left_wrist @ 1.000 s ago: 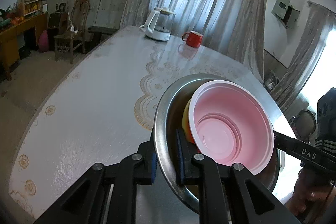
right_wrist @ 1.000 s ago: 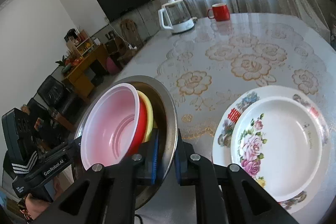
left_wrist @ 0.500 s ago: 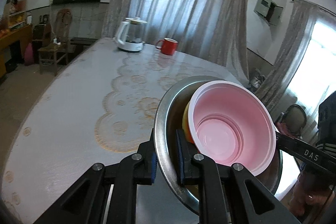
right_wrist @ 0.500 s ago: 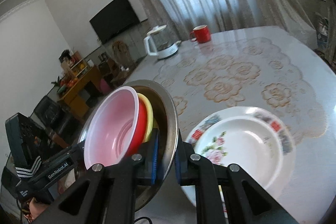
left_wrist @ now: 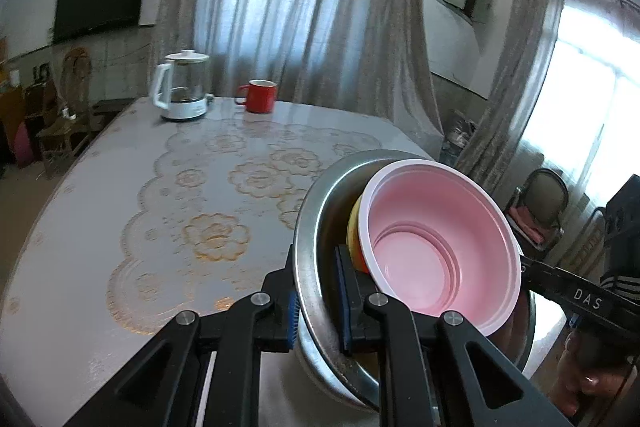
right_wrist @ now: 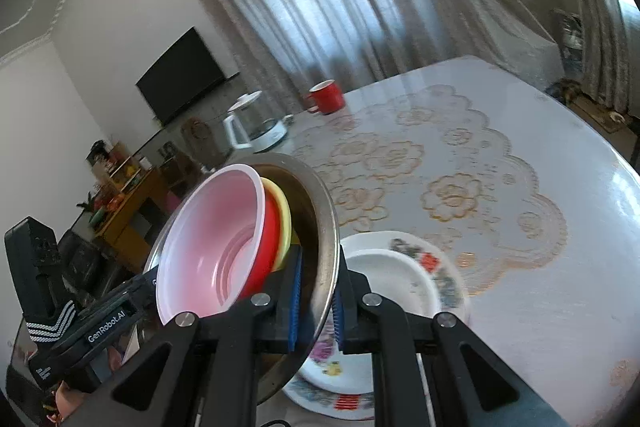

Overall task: Organize plates and bowls
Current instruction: 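Lower the steel basin onto the flowered plate stack with the right tool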

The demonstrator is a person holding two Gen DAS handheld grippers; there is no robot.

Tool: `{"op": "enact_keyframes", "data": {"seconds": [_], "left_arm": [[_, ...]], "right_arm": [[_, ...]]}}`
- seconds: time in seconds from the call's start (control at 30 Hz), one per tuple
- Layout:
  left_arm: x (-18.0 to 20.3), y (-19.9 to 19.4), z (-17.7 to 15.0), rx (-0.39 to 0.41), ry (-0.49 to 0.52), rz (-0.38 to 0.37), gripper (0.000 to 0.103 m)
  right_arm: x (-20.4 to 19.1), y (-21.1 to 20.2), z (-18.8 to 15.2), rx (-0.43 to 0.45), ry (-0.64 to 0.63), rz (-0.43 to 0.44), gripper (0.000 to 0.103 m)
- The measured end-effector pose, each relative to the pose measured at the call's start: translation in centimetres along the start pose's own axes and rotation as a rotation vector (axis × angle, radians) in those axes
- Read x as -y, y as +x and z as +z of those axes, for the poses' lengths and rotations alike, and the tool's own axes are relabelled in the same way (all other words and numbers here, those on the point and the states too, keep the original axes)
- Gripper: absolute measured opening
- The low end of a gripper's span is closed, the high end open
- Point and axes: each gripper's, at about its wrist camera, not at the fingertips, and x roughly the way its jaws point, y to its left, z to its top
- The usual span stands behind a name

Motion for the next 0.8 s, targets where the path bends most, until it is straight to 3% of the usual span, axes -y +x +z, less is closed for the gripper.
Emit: {"op": "enact_keyframes", "data": {"seconds": [0.4, 0.8], "left_arm": [[1.8, 6.0, -2.5, -0.139, 0.011, -0.047, 0.016], [1.0, 8.5, -4.5, -0.195, 0.016, 0.015, 0.016]], "right_arm": [[5.6, 1.5, -1.0, -0.056, 0.106, -0.068, 0.012], [7.7, 4.9, -2.7, -0.138, 0.157, -0.067, 0.013]]}}
